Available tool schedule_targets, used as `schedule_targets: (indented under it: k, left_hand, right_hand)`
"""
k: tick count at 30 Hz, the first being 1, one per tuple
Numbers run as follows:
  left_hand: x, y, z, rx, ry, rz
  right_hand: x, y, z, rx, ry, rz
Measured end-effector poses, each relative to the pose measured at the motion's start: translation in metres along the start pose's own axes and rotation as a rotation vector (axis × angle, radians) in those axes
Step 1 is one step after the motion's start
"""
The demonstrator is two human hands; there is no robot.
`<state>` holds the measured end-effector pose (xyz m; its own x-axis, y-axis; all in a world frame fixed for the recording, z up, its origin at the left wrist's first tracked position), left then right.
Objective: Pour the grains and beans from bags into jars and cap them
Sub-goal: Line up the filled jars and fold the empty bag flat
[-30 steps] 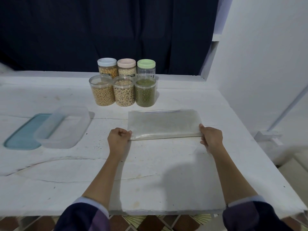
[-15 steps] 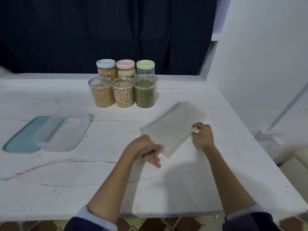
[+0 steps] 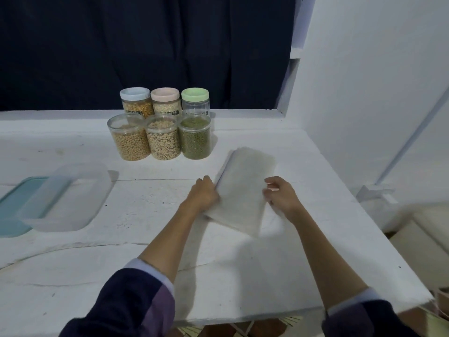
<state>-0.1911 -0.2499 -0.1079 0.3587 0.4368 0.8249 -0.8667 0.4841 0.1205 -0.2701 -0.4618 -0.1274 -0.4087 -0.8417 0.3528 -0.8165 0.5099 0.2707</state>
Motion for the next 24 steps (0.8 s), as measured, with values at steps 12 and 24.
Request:
schedule_targets:
  k: [12,24]
  left_hand:
    - [0.002,0.02,0.039,-0.6,0.235,0.212]
    - [-0.028,0.02,0.003,-0.414,0.545,0.013]
  right_hand:
    - [0.007,0.014,-0.019,0.348,0.258,-0.104]
    - [0.007,0.014,0.001,0.237,0.278,-0.46]
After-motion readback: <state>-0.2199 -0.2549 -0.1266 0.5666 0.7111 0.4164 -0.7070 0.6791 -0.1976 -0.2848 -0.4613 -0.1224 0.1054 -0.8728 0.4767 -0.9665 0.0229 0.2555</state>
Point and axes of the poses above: each hand's wrist, its own y-axis away from the middle knuckle, its own x-axis out of the back of the hand, z = x × y, the point moved 9 cm from there along -y, towards the middle knuckle, and after that the axes turned 11 degrees about -x, right-handed, at the moved point
